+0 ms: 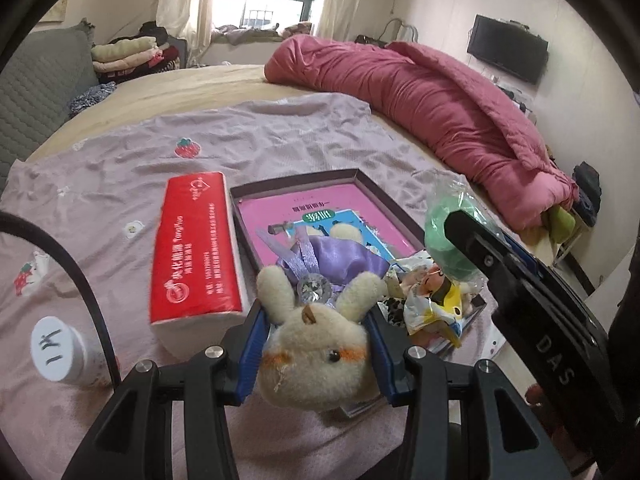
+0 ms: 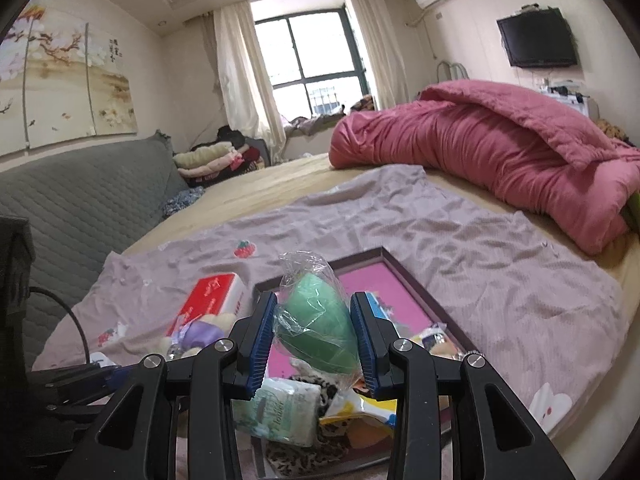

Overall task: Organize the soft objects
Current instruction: 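Carry the bunny and green sponge over the pink tray with both tools, then lower and release the bunny with the left tool while the right tool releases the sponge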

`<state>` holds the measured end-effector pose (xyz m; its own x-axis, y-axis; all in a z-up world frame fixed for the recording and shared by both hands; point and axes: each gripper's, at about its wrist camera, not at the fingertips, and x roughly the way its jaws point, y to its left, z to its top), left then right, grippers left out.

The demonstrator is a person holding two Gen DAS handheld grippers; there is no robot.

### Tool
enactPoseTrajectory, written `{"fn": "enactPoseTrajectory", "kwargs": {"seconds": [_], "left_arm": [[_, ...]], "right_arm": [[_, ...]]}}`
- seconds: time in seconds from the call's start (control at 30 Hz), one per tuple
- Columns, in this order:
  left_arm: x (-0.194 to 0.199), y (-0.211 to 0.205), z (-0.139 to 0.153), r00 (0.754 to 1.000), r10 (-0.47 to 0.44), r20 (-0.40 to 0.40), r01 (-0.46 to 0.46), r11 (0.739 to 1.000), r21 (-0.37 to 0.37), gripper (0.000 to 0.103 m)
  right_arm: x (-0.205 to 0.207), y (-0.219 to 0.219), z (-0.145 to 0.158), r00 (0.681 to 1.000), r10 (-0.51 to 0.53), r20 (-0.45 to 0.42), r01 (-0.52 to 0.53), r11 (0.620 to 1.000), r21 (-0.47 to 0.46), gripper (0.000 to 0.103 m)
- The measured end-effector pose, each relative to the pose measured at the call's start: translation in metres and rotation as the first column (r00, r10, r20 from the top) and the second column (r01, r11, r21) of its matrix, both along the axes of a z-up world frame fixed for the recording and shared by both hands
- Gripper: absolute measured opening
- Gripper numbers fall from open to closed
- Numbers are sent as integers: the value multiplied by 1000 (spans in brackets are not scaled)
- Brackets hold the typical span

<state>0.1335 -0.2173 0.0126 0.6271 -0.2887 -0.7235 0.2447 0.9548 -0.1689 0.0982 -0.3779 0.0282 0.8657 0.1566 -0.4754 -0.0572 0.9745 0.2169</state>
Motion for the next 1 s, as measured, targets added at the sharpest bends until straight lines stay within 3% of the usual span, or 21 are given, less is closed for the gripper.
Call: {"fn": "enactPoseTrajectory", "kwargs": {"seconds": [0.23,0.6,1.0], "left_arm": [[23,-14,-19,999,-20,-44,21,1000,21,47],[47,-23,-45,996,-24,-90,29,998,47,47],[45,-29,-55,997,-51,-55,55,995,81,49]], "right_arm": [[12,-5,-22,996,13,-86,-13,1000,-1,39],[25,-7,-36,994,10,-109,-14,999,-36,39],[57,8,-46,986,33,-164,-43,997,-61,41]]}}
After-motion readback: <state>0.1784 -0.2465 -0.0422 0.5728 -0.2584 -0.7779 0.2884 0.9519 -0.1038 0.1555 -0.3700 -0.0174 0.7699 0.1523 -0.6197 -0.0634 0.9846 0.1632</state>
